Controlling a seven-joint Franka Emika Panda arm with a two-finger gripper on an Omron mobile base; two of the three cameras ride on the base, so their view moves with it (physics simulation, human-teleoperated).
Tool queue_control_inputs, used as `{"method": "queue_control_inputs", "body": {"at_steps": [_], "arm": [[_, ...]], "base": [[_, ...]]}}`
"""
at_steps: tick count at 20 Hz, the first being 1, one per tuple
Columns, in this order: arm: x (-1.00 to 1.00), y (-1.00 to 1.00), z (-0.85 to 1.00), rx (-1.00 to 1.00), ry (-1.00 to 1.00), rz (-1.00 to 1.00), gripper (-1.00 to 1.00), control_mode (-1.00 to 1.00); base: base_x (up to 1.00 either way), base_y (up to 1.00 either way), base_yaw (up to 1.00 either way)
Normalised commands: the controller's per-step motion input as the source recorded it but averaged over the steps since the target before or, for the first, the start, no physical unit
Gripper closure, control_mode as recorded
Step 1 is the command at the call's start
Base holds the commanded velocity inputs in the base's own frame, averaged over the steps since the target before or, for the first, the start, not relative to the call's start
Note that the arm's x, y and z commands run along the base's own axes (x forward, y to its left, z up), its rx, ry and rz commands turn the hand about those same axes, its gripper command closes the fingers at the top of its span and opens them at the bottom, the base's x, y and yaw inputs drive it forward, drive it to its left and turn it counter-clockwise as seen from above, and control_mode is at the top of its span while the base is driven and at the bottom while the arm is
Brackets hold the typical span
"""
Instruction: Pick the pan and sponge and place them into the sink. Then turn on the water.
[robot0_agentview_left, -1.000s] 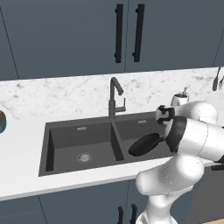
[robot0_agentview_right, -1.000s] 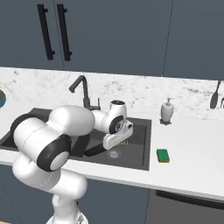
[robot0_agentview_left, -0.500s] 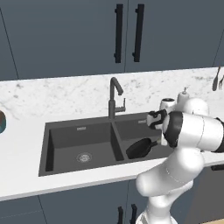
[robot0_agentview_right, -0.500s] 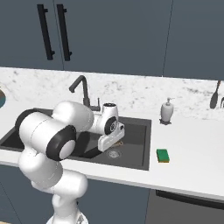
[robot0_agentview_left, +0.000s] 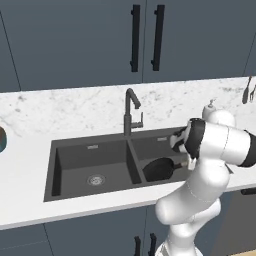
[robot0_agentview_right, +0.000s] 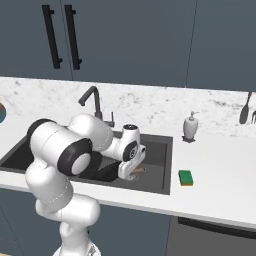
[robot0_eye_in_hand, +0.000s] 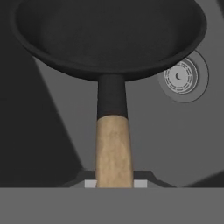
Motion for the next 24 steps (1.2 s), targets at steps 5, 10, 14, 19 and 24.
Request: {"method": "queue_control_inputs", "body": {"at_steps": [5,10,14,19,24], "arm": [[0.06,0.00,-0.36,0.01,-0.01,0.06,1.00,-1.00],[0.26,0.00,-0.37,0.00,0.02,0.06,1.00,-1.00],[0.50,0.02,-0.37,0.00,0.10,0.05,1.00,-1.00],[0.61,0.03,-0.39,0.00,0.11,0.03,1.00,-1.00],[0.47,0.00,-0.37,0.01,0.05,0.04,1.00,-1.00]], "base": [[0.00,0.00,0.00],[0.00,0.00,0.00],[0.00,0.00,0.00],[0.00,0.00,0.00],[0.00,0.00,0.00]]}}
